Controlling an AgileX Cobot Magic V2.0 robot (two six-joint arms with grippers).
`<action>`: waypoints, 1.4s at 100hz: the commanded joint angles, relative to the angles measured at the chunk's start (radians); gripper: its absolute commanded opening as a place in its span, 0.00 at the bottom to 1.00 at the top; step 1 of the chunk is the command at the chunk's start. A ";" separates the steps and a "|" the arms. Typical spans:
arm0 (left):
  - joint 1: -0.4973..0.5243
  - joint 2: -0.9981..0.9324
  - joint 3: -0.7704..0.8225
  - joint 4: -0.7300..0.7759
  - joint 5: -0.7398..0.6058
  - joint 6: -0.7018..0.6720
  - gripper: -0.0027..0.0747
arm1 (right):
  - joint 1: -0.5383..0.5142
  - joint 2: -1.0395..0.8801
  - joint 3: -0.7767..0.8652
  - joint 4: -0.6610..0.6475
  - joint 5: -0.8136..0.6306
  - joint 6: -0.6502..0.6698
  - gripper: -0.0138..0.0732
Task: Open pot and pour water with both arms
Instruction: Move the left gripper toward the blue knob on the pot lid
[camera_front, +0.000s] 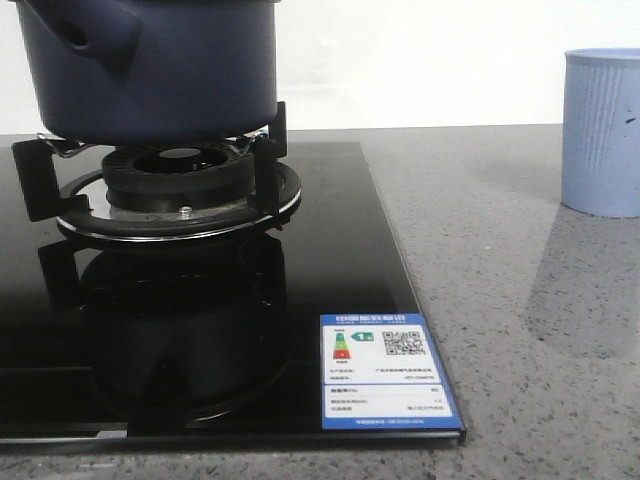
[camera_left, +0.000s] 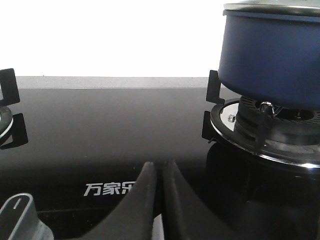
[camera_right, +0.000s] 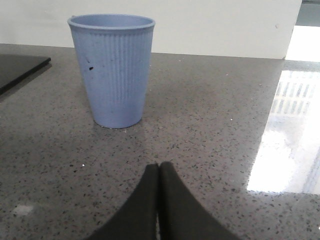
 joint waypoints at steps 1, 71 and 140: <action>0.003 -0.025 0.014 -0.010 -0.080 -0.007 0.01 | -0.004 -0.024 0.018 0.000 -0.076 -0.007 0.09; 0.003 -0.025 0.014 -0.250 -0.112 -0.007 0.01 | -0.004 -0.024 0.018 0.400 -0.155 -0.001 0.09; 0.003 -0.021 -0.120 -0.567 -0.195 -0.007 0.01 | -0.004 -0.008 -0.178 0.559 -0.044 -0.006 0.09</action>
